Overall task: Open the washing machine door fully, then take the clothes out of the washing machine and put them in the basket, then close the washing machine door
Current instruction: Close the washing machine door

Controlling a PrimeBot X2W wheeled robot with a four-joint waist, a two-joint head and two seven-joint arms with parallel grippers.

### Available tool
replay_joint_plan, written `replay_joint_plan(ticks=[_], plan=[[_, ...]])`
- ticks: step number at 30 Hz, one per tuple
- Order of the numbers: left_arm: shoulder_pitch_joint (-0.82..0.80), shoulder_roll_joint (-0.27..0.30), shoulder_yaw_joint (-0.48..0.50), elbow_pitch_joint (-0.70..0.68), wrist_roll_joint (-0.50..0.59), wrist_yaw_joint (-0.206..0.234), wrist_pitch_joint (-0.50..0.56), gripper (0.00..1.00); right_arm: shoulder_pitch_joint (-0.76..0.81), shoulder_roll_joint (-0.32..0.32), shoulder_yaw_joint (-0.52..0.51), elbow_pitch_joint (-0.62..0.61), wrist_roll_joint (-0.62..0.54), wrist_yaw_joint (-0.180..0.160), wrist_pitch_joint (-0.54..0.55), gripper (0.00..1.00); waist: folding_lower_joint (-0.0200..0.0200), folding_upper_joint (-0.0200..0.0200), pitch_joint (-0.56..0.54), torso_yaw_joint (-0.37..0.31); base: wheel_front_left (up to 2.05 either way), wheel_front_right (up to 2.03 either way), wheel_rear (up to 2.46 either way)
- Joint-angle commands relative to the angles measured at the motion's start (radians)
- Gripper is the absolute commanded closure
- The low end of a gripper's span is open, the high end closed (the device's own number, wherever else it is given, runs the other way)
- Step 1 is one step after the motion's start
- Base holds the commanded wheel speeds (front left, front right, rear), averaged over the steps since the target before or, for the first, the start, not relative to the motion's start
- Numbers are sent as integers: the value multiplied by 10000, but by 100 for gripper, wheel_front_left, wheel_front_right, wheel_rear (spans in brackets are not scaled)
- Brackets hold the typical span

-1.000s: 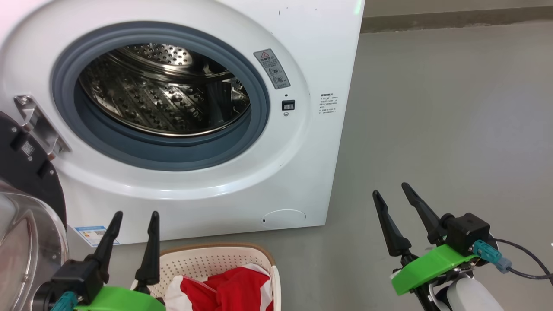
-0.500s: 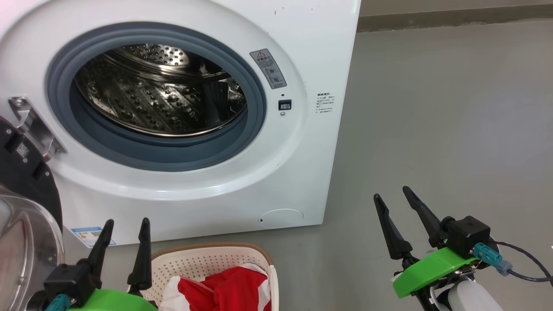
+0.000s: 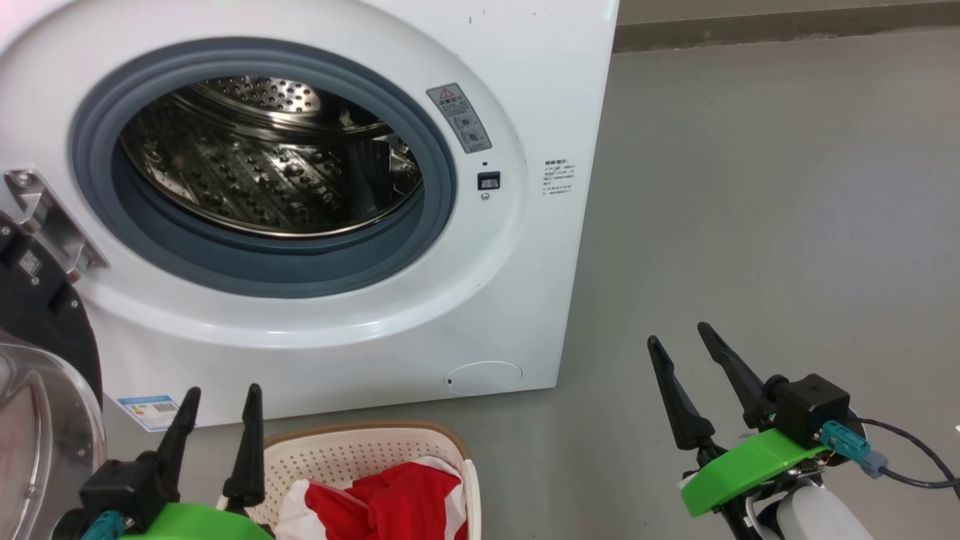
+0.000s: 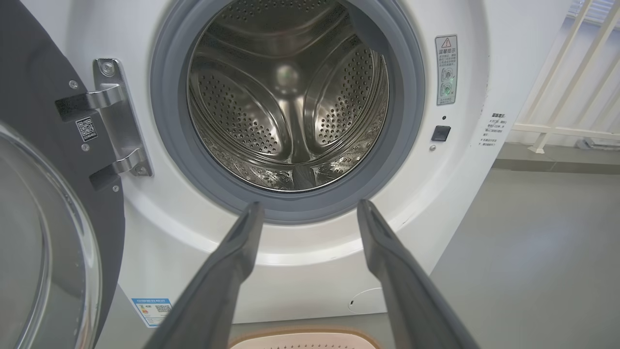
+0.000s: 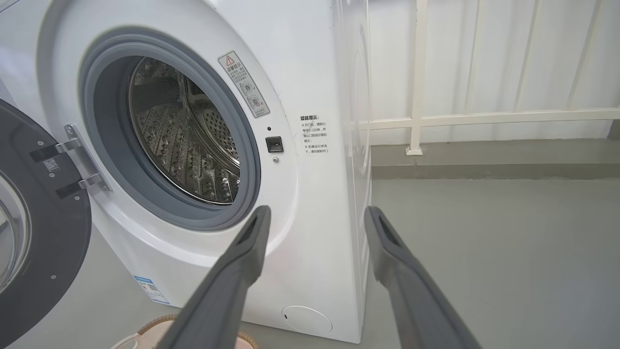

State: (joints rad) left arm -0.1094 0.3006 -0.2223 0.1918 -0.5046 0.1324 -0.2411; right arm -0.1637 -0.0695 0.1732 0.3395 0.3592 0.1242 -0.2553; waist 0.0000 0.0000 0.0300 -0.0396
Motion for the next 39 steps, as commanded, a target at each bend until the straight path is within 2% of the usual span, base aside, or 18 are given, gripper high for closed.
replay_joint_plan(ticks=[1,12,29,39], plan=[[-486,210,437,-148,-37,-36,-138,0,-250,-33,213,-228,-69,65,-65,0,0,0,8,-1,0,0,0],[-547,115,523,54,-157,-131,-171,0,-283,-28,198,-207,-46,65,-65,0,0,0,33,-2,-18,18,0],[-515,1,558,97,-249,-241,-192,0,-252,-11,181,-200,-47,65,-65,0,0,0,36,9,-140,140,0],[-536,-17,499,197,-223,-212,-195,0,-238,-21,175,-186,-34,65,-65,0,0,0,-2,62,-32,32,0]])
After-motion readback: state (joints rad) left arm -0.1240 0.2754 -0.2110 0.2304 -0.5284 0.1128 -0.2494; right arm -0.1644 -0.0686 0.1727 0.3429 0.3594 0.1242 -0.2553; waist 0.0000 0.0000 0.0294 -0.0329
